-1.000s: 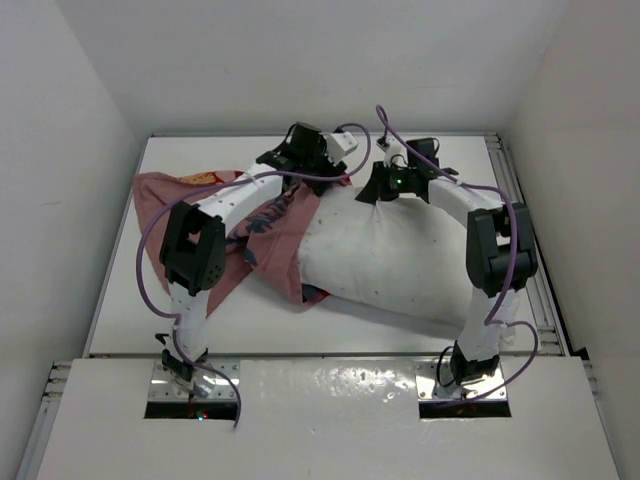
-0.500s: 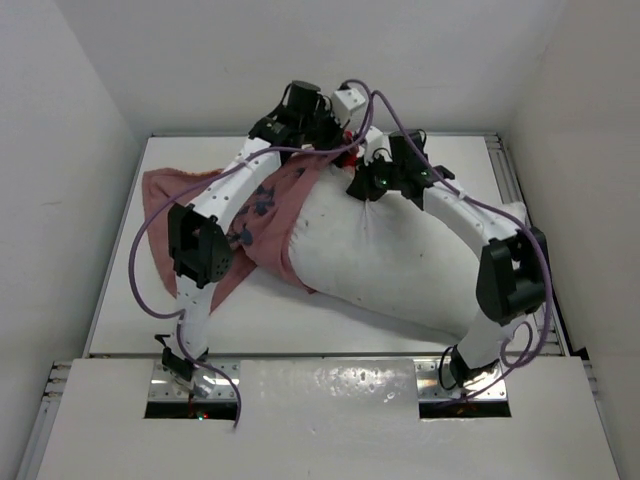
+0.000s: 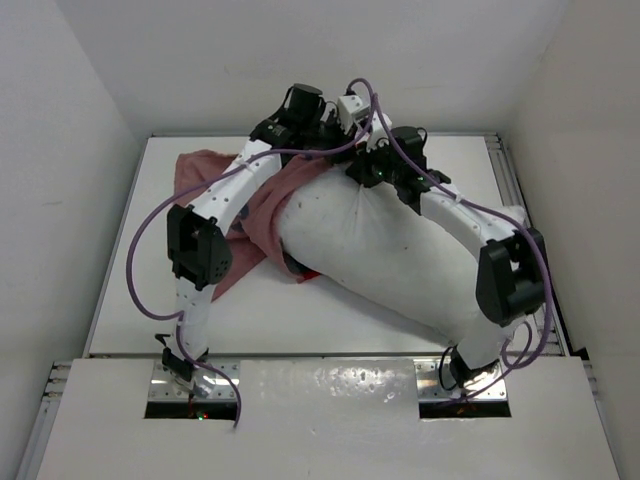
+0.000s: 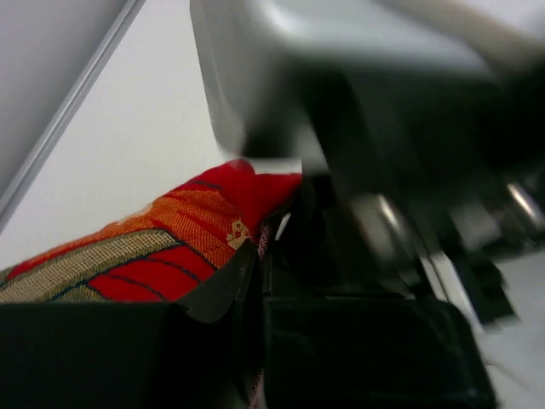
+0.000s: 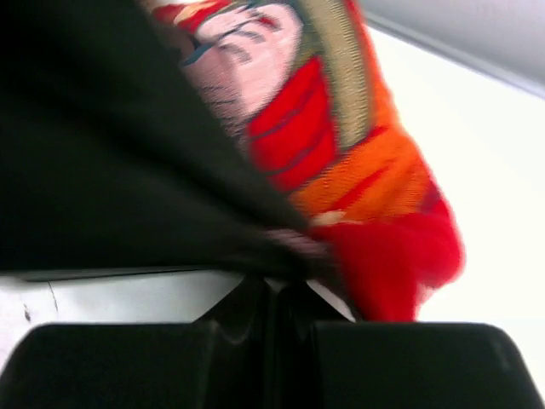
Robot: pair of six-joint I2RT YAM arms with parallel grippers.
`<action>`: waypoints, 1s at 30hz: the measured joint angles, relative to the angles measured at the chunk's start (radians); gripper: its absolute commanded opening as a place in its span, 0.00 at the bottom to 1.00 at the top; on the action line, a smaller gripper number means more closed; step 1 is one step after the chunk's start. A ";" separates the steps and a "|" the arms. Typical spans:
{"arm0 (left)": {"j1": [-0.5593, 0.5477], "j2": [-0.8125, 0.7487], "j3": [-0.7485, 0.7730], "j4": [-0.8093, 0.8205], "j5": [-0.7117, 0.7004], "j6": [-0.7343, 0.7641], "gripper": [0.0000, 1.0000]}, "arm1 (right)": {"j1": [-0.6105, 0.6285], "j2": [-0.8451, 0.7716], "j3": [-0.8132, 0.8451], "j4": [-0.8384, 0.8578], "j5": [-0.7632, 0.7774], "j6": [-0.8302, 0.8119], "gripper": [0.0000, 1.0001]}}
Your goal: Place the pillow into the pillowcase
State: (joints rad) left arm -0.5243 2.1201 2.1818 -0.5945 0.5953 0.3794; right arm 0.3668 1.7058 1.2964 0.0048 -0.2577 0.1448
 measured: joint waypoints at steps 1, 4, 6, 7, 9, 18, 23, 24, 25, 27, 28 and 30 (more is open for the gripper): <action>0.003 0.000 -0.013 0.011 -0.002 -0.017 0.11 | -0.006 0.021 0.000 0.024 0.008 0.036 0.04; 0.009 0.000 -0.054 0.095 -0.068 -0.024 0.83 | -0.041 0.088 0.009 0.040 0.010 0.177 0.66; 0.037 -0.002 -0.063 0.124 -0.126 -0.051 0.93 | -0.090 0.132 0.028 0.036 0.002 0.238 0.98; 0.048 -0.002 -0.062 0.126 -0.132 -0.071 0.99 | -0.114 0.158 0.052 0.035 0.001 0.262 0.99; 0.052 -0.005 -0.055 0.116 -0.149 -0.080 1.00 | -0.153 0.193 0.114 -0.001 -0.003 0.271 0.99; 0.047 -0.123 -0.074 -0.019 -0.249 0.069 0.00 | -0.230 0.093 0.142 -0.132 -0.014 0.248 0.02; 0.039 -0.314 -0.311 -0.104 -0.284 0.131 0.13 | -0.225 -0.009 0.068 -0.195 0.010 0.187 0.83; 0.035 -0.332 -0.345 -0.112 -0.303 0.133 0.23 | -0.217 -0.022 0.057 -0.205 0.016 0.171 0.86; 0.031 -0.346 -0.380 -0.114 -0.328 0.130 0.27 | -0.203 -0.034 0.048 -0.217 0.023 0.150 0.90; 0.026 -0.351 -0.431 -0.107 -0.386 0.116 0.32 | -0.173 -0.050 0.033 -0.240 0.037 0.113 0.91; 0.024 -0.351 -0.462 -0.096 -0.423 0.110 0.32 | -0.156 -0.053 0.029 -0.251 0.044 0.100 0.91; 0.022 -0.350 -0.513 -0.081 -0.483 0.109 0.30 | -0.126 -0.053 0.022 -0.270 0.052 0.078 0.91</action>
State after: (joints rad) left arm -0.5026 1.7702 1.6691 -0.6758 0.1120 0.4889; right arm 0.2405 1.6524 1.3186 -0.2657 -0.2054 0.2226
